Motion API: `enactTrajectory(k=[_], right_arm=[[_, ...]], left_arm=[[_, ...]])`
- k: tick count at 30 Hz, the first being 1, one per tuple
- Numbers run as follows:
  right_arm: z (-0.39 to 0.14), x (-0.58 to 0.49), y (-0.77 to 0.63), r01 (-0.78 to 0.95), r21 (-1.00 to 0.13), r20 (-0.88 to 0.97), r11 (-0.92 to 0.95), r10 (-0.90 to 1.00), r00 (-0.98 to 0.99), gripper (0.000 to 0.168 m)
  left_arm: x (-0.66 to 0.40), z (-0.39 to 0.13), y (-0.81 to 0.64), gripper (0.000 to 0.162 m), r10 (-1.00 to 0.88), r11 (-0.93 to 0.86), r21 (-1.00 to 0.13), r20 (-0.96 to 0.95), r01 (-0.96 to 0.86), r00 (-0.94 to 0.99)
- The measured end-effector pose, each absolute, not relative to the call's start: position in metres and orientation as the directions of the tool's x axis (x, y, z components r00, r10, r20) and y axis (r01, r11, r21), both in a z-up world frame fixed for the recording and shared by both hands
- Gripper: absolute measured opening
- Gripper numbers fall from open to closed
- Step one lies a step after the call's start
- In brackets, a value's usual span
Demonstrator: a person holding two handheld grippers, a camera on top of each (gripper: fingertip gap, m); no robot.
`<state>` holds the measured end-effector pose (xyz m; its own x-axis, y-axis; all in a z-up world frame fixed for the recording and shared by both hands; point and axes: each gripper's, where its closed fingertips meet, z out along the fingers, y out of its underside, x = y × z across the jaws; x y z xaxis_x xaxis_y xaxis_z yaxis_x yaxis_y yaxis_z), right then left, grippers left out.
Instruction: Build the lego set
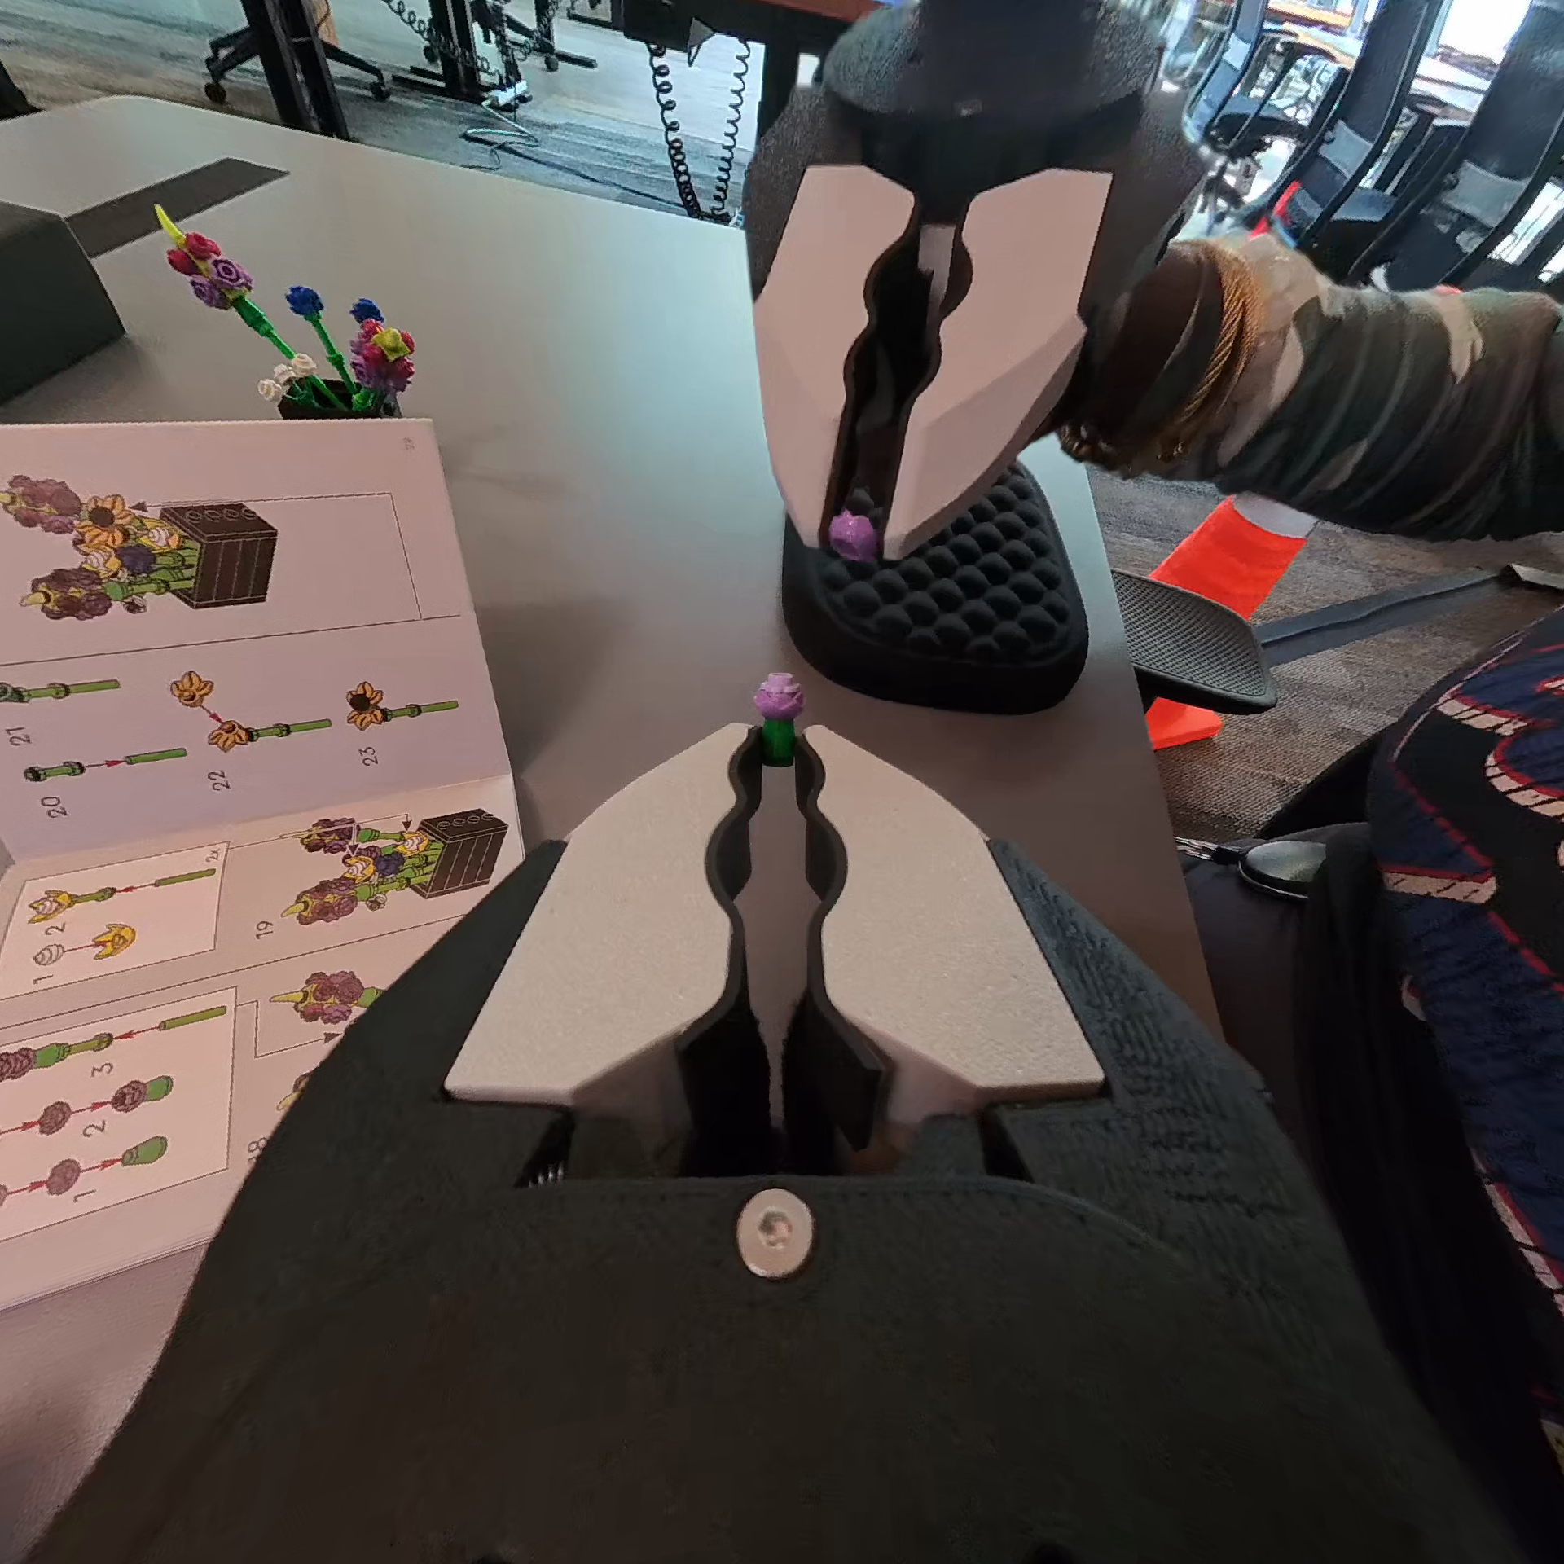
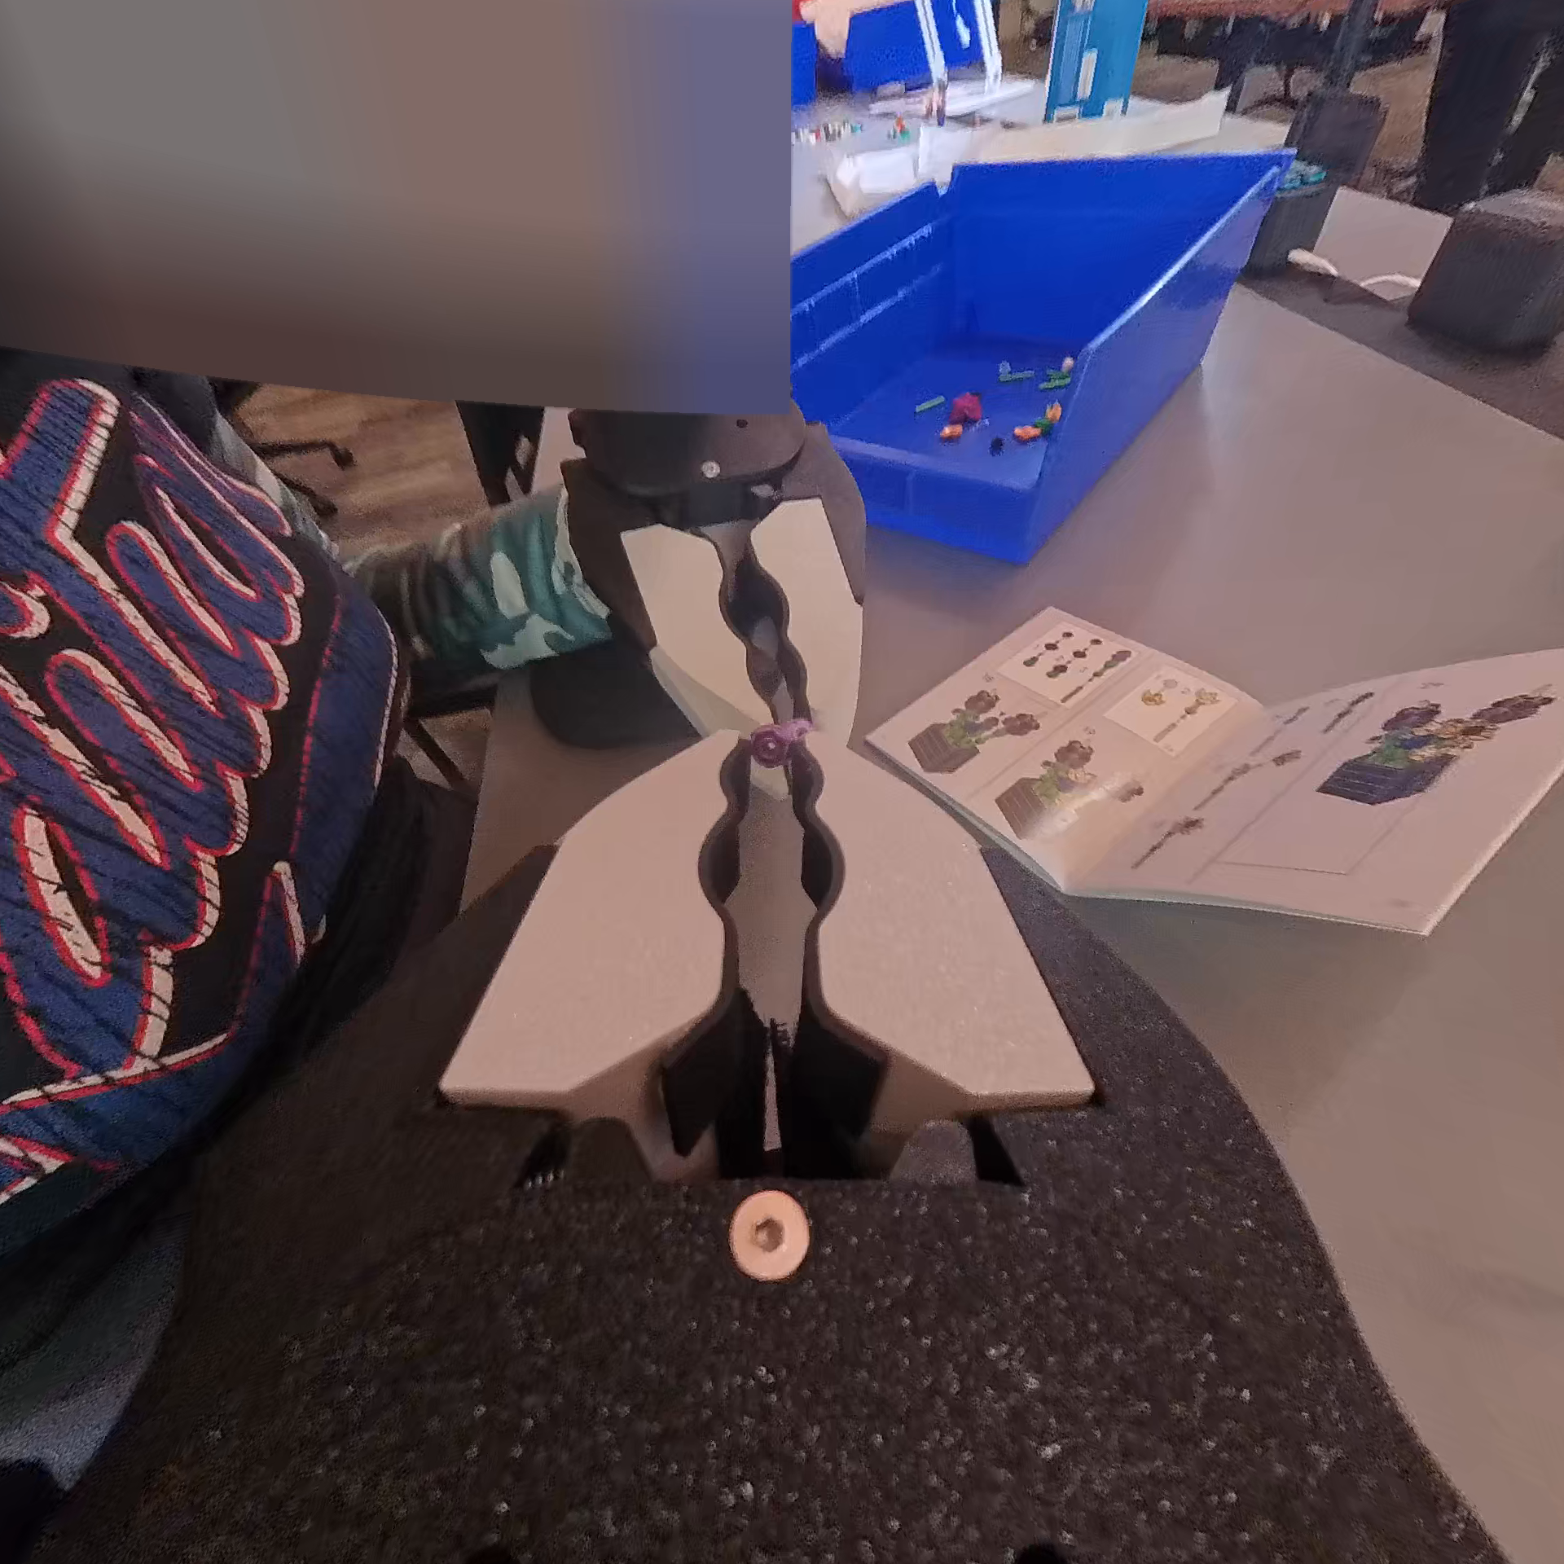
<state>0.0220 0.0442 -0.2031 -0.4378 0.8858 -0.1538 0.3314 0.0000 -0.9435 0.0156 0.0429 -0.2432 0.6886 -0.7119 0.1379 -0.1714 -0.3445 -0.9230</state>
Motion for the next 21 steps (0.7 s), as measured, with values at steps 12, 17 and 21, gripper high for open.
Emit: enactTrajectory(k=[12,17,21], right_arm=[[-0.223,0.021,0.047,0.292,-0.954,-0.191,-0.065,0.885,-0.424,0.009],[-0.230,0.021,0.041,0.302,-0.953,-0.149,-0.011,0.886,-0.438,0.009],[-0.229,0.021,0.037,0.272,-0.962,-0.119,0.008,0.887,-0.445,0.009]], left_arm=[[0.024,-0.258,0.039,0.007,-0.741,-0.372,-0.885,0.102,-0.280,0.664],[0.024,-0.259,0.039,0.007,-0.741,-0.381,-0.884,0.116,-0.272,0.661],[0.023,-0.257,0.039,0.007,-0.742,-0.385,-0.888,0.135,-0.252,0.657]])
